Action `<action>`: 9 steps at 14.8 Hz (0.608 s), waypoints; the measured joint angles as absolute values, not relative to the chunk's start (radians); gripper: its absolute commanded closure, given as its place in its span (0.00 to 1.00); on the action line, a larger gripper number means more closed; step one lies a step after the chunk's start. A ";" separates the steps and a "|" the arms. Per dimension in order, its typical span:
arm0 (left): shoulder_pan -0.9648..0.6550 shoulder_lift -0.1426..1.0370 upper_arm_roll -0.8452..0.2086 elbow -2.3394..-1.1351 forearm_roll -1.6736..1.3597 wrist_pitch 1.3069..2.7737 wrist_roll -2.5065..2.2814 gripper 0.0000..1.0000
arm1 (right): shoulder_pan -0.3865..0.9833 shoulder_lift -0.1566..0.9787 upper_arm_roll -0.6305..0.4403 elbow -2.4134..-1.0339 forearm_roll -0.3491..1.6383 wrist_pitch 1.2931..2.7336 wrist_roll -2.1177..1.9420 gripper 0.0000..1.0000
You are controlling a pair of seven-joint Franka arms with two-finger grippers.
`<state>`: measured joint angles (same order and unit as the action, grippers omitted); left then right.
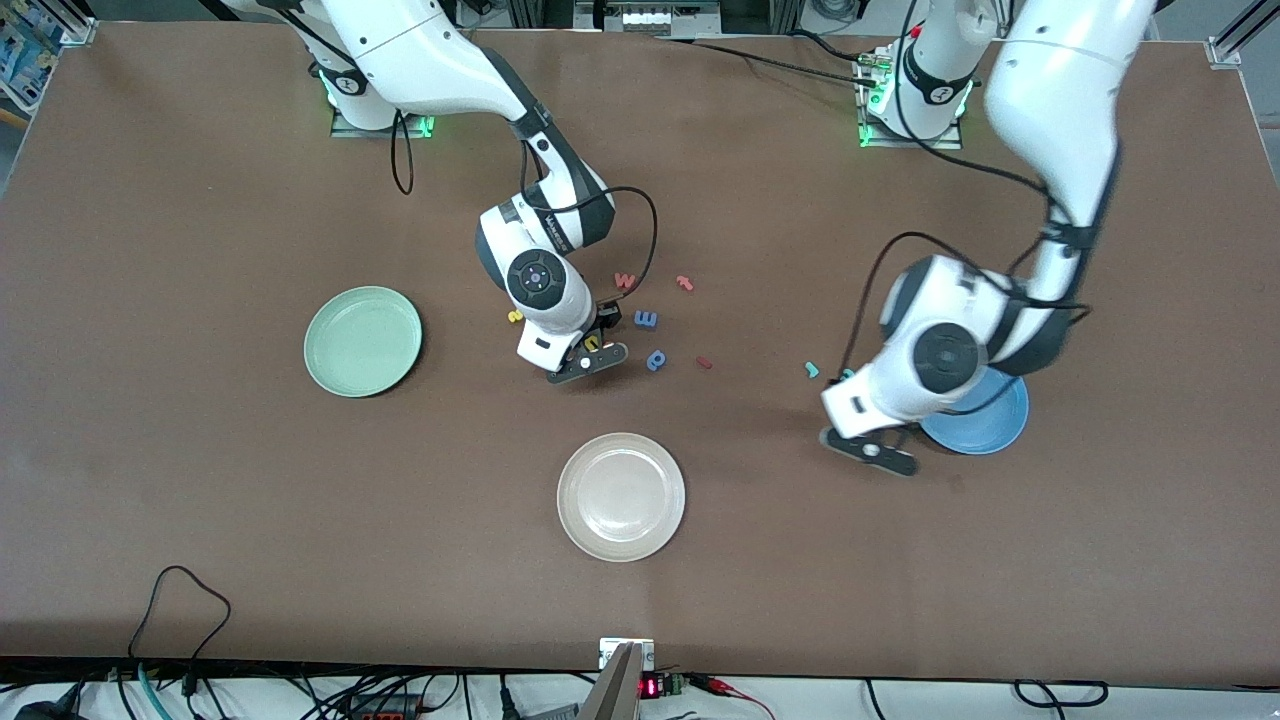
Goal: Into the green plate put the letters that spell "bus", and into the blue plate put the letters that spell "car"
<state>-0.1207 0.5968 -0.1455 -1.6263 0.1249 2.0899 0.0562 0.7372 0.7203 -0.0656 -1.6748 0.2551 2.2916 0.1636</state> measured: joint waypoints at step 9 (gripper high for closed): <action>0.109 0.634 -0.153 -1.780 0.126 2.186 0.303 0.00 | 0.743 0.734 -0.066 -1.652 0.255 2.310 0.160 0.64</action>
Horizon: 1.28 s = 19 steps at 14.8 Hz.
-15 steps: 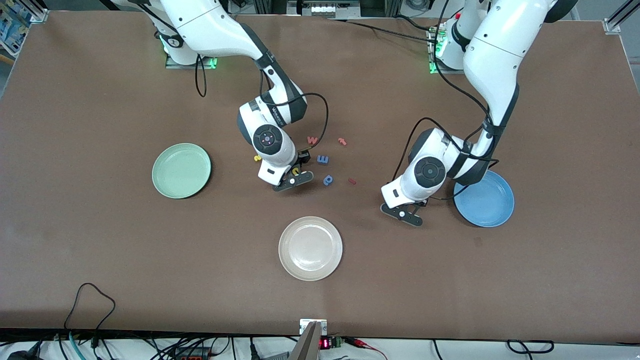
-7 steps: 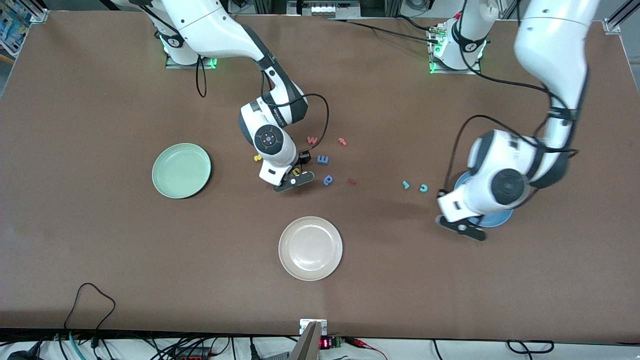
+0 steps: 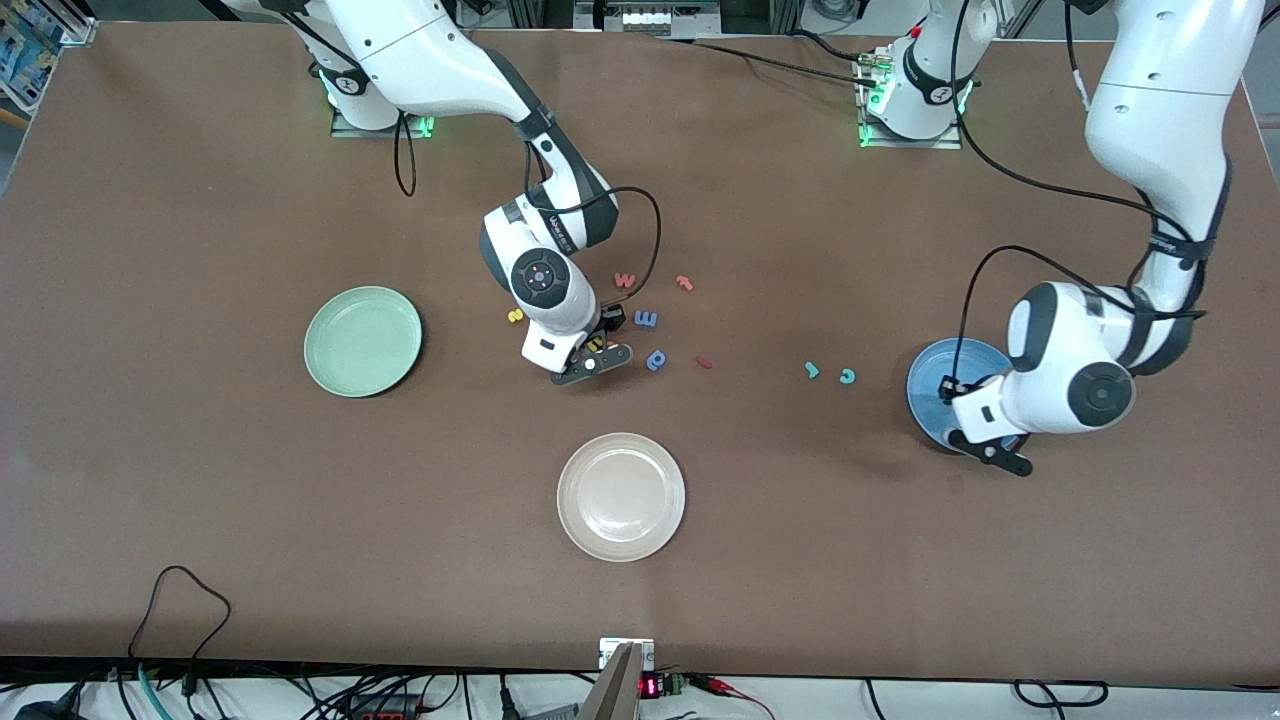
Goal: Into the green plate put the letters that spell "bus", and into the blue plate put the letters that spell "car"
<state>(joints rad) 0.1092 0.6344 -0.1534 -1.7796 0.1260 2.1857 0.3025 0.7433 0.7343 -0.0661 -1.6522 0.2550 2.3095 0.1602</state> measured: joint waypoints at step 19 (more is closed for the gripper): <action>0.032 0.568 -0.325 -1.920 0.196 2.303 0.044 0.37 | 0.758 0.648 -0.136 -1.608 0.255 2.091 0.163 0.93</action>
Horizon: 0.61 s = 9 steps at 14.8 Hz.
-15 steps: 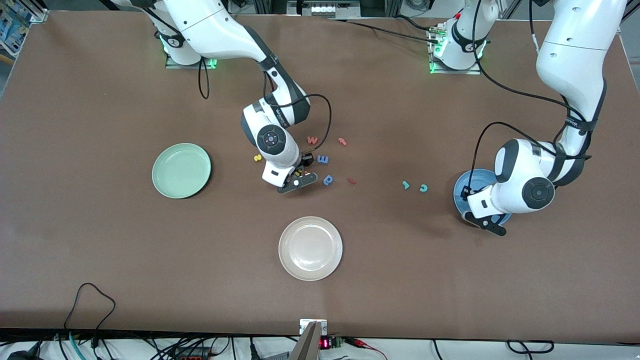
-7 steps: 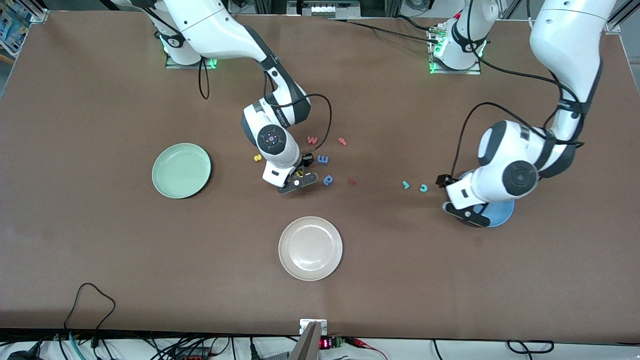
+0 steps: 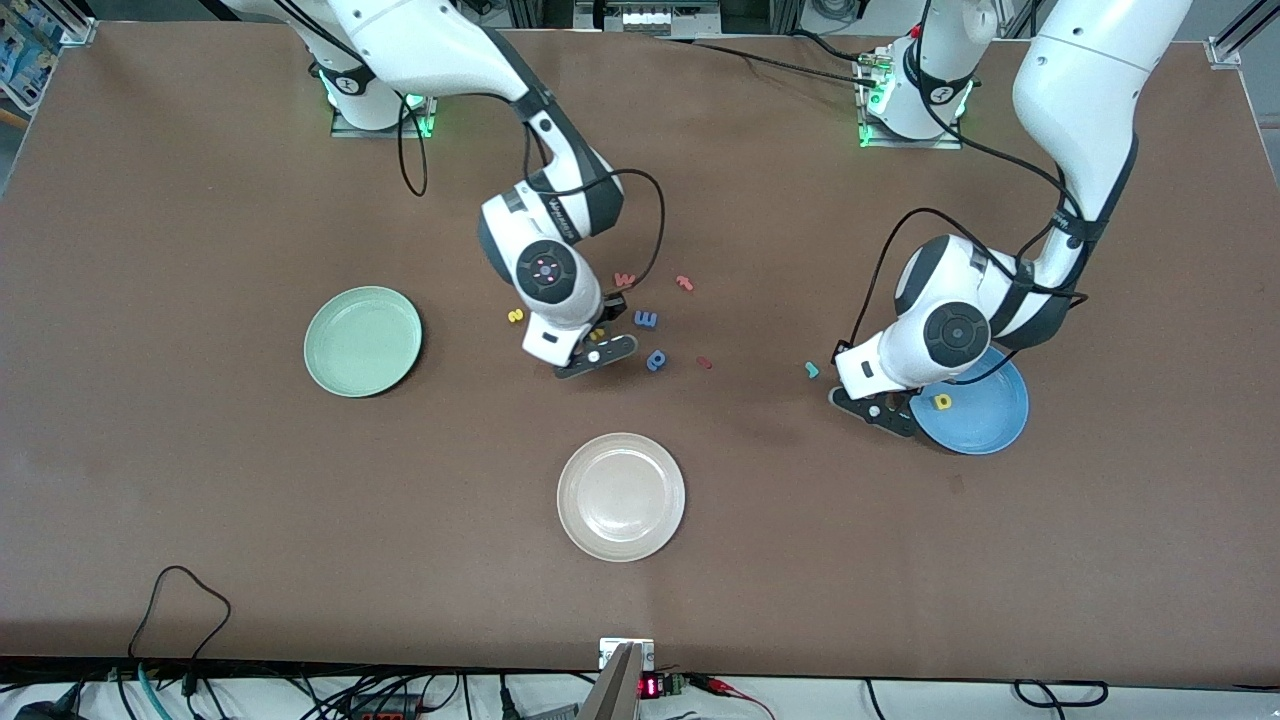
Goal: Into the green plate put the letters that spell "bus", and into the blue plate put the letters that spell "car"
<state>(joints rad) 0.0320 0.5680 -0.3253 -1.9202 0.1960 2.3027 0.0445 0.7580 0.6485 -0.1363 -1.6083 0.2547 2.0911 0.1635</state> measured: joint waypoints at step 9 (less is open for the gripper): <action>0.032 0.599 -0.325 -1.949 0.249 2.369 0.044 0.81 | 0.687 0.579 -0.400 -1.800 0.245 2.097 0.073 0.92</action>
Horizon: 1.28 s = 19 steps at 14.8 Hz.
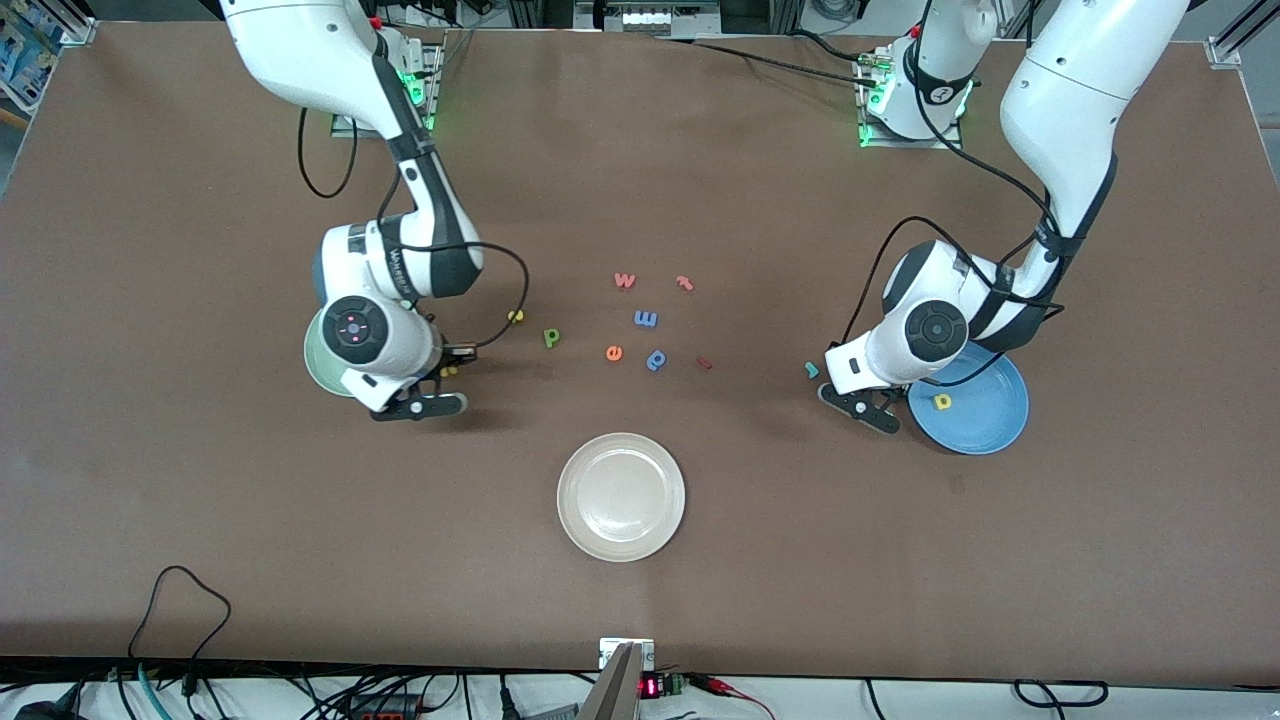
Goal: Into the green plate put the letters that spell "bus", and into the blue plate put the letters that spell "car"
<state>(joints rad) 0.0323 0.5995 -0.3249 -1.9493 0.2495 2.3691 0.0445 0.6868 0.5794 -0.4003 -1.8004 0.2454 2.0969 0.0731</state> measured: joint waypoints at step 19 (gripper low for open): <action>0.213 0.600 -0.282 -1.822 0.388 2.145 0.172 0.51 | 0.588 0.412 -0.418 -2.010 0.258 2.188 -0.087 0.23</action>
